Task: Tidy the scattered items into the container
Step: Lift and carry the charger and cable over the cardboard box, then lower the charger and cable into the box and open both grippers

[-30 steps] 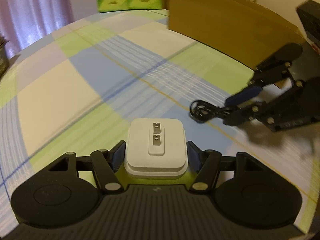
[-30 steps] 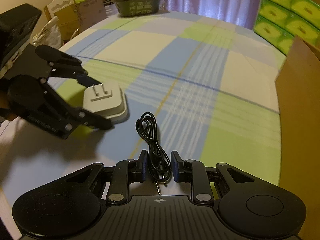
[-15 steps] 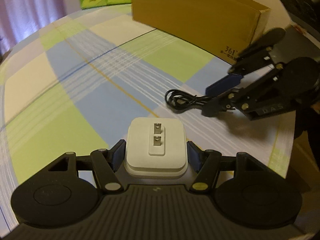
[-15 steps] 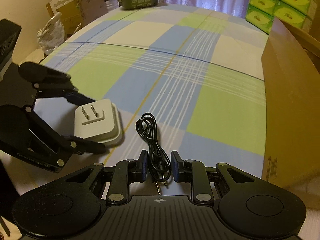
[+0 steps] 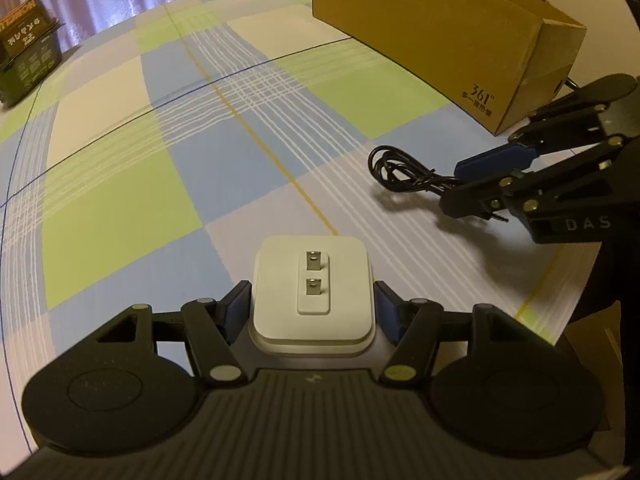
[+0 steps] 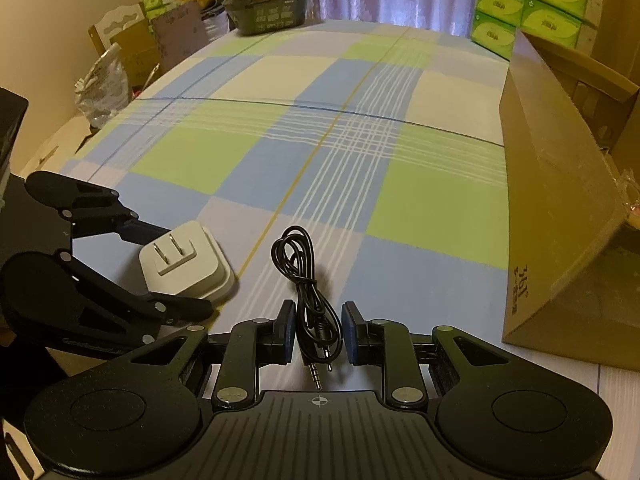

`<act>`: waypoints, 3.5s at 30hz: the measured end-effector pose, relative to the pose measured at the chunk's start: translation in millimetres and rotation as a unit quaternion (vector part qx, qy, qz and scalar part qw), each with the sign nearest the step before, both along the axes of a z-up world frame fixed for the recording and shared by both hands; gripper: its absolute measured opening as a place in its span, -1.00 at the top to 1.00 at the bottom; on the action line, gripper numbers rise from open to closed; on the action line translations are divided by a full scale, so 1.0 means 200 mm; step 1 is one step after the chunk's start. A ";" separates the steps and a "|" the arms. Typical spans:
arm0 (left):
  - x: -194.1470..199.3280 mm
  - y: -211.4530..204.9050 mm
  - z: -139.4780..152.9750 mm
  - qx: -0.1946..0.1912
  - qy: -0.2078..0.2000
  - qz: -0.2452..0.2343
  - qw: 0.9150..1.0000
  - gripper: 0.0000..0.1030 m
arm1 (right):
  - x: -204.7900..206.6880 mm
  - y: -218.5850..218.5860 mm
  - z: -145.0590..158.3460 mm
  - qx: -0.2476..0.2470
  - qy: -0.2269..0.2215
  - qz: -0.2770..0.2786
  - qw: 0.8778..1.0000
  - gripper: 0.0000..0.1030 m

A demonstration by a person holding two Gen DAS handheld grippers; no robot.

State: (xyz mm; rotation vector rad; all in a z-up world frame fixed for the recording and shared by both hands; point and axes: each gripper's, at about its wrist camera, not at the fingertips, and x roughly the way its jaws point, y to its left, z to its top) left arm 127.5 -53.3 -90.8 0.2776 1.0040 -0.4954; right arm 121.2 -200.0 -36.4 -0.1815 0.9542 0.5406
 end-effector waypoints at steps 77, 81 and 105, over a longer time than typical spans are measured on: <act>0.66 -1.28 0.66 -0.083 -0.093 -0.066 0.990 -0.17 | 0.38 -1.16 0.55 0.032 -0.135 -0.219 0.966 0.48; 0.68 -1.29 0.65 -0.084 -0.091 -0.065 0.990 -0.17 | 0.40 -1.16 0.54 0.032 -0.133 -0.216 0.967 0.48; 0.67 -1.19 0.65 -0.095 -0.105 -0.037 0.989 -0.39 | 0.43 -1.13 0.51 0.028 -0.129 -0.207 0.969 0.48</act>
